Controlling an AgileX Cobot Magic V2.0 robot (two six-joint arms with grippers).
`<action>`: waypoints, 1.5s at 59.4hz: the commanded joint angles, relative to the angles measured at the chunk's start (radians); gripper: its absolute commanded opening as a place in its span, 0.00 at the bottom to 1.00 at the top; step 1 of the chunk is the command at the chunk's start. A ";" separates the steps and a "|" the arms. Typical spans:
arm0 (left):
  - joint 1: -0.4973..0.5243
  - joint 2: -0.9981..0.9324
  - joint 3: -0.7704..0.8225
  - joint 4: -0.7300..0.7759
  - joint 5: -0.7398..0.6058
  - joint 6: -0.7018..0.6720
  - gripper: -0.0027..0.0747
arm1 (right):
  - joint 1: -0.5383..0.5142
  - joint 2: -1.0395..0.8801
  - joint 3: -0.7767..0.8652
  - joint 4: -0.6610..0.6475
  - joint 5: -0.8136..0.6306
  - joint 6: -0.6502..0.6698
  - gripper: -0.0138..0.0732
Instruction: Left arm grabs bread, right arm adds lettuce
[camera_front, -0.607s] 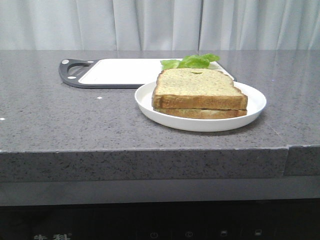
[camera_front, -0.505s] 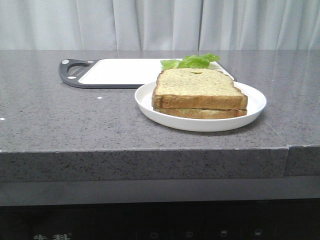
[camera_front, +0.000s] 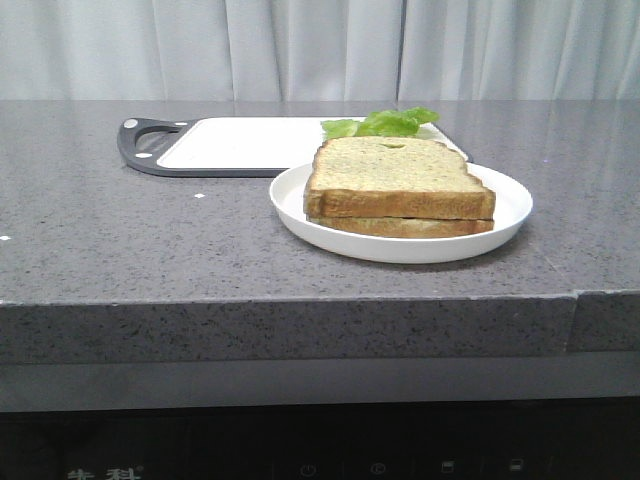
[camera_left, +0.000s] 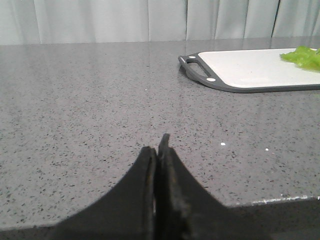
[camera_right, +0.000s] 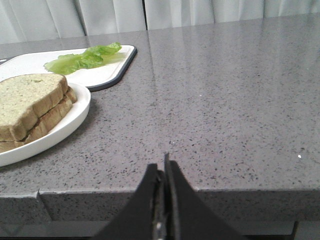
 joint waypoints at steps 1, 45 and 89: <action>-0.001 -0.017 0.005 -0.005 -0.088 -0.009 0.01 | -0.008 -0.023 -0.002 -0.010 -0.072 -0.004 0.09; -0.001 -0.017 0.005 -0.026 -0.148 -0.009 0.01 | -0.008 -0.023 -0.002 -0.010 -0.078 -0.004 0.09; -0.001 0.550 -0.535 0.002 -0.053 -0.009 0.03 | -0.008 0.418 -0.533 -0.050 0.047 -0.004 0.12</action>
